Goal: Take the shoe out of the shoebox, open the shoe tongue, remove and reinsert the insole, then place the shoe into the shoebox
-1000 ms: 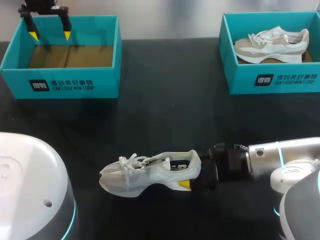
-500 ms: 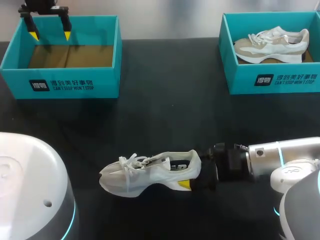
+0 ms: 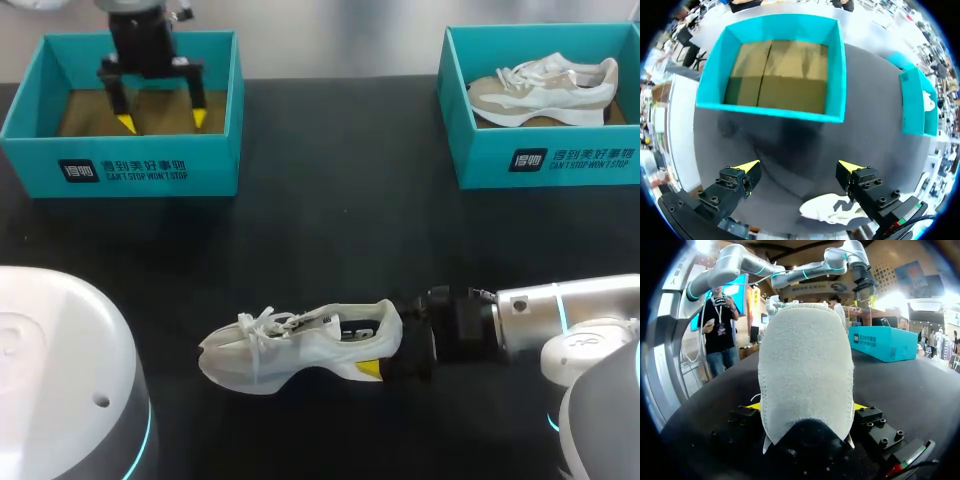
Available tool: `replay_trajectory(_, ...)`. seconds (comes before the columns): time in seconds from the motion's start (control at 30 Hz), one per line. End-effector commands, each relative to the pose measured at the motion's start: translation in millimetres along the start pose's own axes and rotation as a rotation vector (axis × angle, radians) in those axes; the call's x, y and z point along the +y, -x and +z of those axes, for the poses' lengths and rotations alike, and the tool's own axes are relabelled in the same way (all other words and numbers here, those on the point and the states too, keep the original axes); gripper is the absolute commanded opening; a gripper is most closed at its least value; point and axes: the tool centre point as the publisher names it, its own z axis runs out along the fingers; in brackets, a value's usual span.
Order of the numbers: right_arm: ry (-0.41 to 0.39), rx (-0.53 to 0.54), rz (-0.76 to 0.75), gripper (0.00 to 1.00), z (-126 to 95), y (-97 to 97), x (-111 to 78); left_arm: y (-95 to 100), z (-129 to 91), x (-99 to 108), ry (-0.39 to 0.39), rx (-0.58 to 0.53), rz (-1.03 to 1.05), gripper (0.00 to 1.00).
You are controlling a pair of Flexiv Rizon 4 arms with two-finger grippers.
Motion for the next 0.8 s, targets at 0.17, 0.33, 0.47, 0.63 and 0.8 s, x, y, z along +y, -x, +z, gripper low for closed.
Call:
replay_trajectory(0.17,-0.006,0.001,0.001,0.00,0.1,0.6,1.5,-12.7,2.3,33.2,-0.027,-0.015,-0.025,1.00)
replay_trajectory(0.33,-0.006,0.001,0.001,0.00,0.1,0.6,1.5,-12.7,2.3,33.2,-0.027,-0.015,-0.025,1.00)
replay_trajectory(0.47,-0.006,0.001,0.001,0.00,0.1,0.6,1.5,-12.7,2.3,33.2,-0.027,-0.015,-0.025,1.00)
replay_trajectory(0.63,-0.006,0.001,0.001,0.00,0.1,0.6,1.5,-41.0,7.6,107.2,-0.032,0.016,0.015,1.00)
replay_trajectory(0.8,-0.006,0.001,0.001,0.00,0.1,0.6,1.5,-64.8,6.4,161.7,-0.001,0.026,0.053,1.00)
